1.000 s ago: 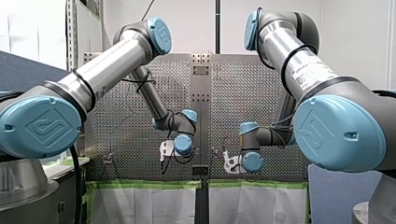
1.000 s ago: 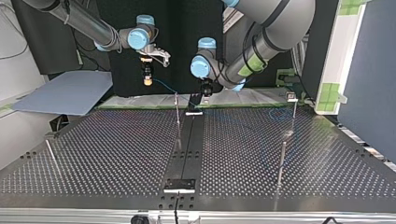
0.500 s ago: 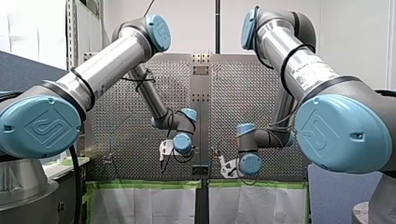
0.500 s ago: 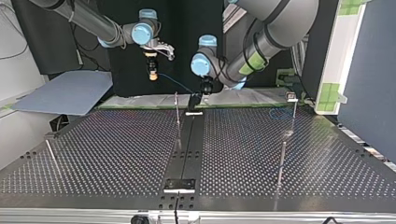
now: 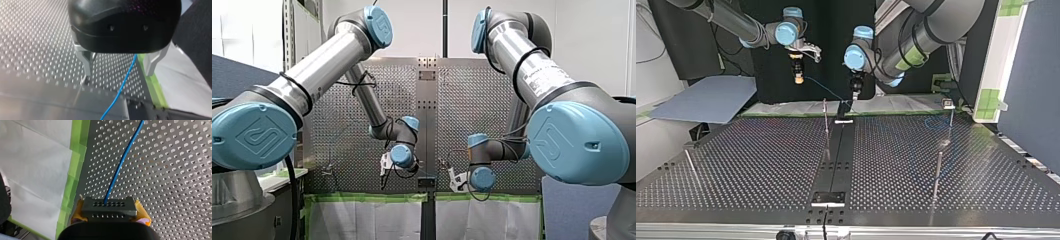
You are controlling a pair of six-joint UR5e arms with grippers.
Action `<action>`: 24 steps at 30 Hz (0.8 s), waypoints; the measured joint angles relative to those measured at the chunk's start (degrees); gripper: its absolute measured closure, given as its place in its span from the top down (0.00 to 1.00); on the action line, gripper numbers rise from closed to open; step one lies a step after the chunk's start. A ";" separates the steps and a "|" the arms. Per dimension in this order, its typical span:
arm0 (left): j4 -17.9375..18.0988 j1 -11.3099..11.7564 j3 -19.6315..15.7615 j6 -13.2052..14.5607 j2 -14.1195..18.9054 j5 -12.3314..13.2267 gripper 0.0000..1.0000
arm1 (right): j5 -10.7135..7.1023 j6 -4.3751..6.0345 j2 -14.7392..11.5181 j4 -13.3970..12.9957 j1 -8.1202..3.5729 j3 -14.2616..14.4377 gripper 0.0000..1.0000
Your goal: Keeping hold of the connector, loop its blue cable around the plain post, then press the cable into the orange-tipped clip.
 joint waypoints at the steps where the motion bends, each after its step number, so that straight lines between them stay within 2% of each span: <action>1: 0.33 -0.07 -0.09 0.00 0.02 0.41 1.00 | -0.39 0.00 0.00 -0.06 -0.10 0.00 0.00; 5: 0.24 -0.27 0.88 0.40 -0.32 2.34 1.00 | -2.44 0.06 -0.01 0.11 -0.47 -0.21 0.00; 9: -1.51 -0.50 2.85 2.05 -1.42 4.49 1.00 | -4.85 0.07 -0.01 0.71 -0.59 -0.41 0.00; 12: -2.95 -0.60 4.32 3.43 -2.21 5.98 1.00 | -5.84 0.03 -0.01 1.08 -0.60 -0.45 0.00; 18: -5.56 -0.72 7.19 4.73 -3.32 9.30 1.00 | -6.24 0.01 -0.01 1.43 -0.61 -0.46 0.00; 24: -4.90 -0.91 7.84 4.96 -3.19 13.12 1.00 | -6.27 0.13 -0.01 1.47 -0.64 -0.47 0.00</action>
